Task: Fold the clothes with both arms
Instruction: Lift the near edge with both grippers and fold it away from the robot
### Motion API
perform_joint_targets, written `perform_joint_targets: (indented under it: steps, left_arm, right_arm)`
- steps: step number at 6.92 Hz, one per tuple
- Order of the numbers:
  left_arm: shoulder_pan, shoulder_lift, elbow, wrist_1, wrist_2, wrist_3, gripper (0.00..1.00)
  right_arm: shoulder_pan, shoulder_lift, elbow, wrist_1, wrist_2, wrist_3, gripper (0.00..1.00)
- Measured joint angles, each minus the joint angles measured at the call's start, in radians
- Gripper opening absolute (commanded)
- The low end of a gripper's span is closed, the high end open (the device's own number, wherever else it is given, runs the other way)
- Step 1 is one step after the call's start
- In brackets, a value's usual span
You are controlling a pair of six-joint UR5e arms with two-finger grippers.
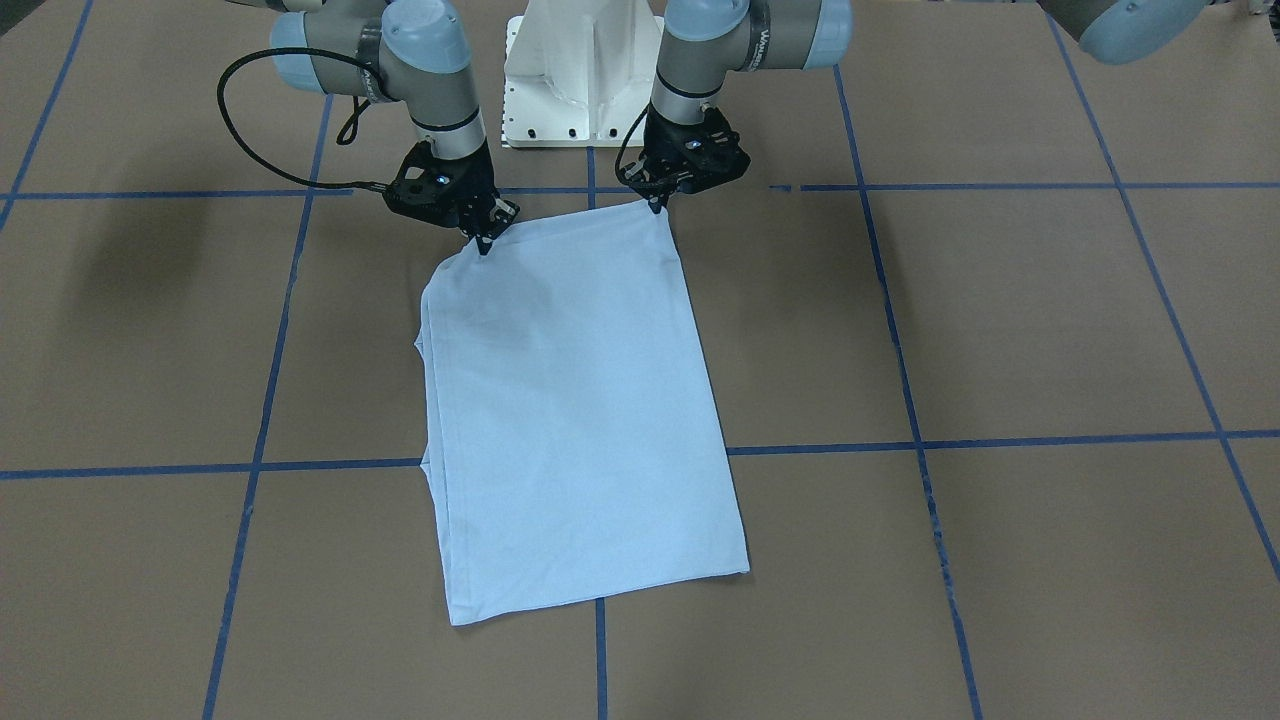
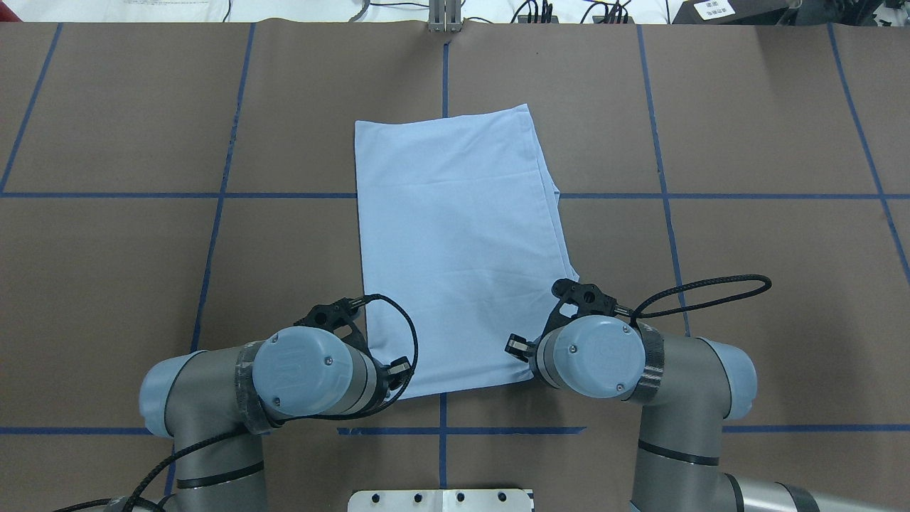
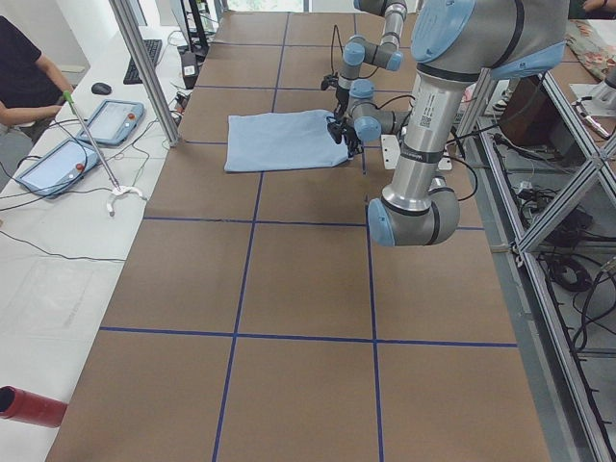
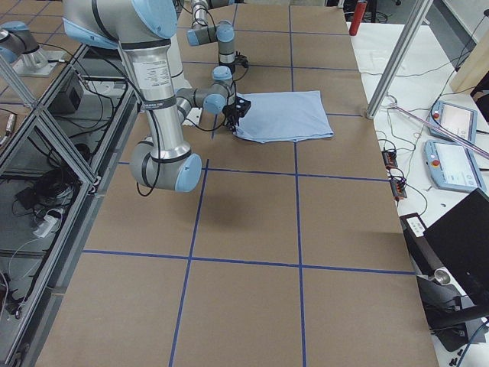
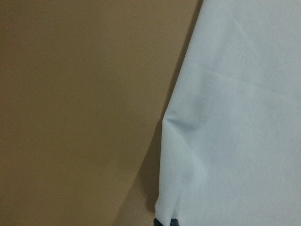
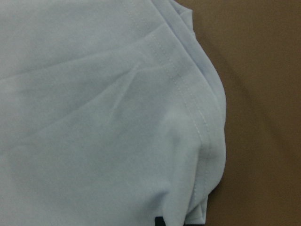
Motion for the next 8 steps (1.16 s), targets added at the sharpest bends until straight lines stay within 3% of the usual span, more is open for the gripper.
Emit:
perform_joint_targets:
  steps: [4,6,8]
  left_arm:
    - [0.001,0.011,-0.025,0.006,0.001,0.001,0.00]
    - [0.040,0.041,-0.128,0.056,0.003,0.002,0.00]
    - [0.109,0.058,-0.282,0.196,0.003,0.000,0.00]
  right_arm:
    - [0.007,0.007,0.047,0.002,0.001,0.002,0.00]
    - [-0.004,-0.017,0.112,0.001,0.029,0.003,0.00]
    - [-0.064,-0.071,0.246,0.000,0.073,0.010,0.00]
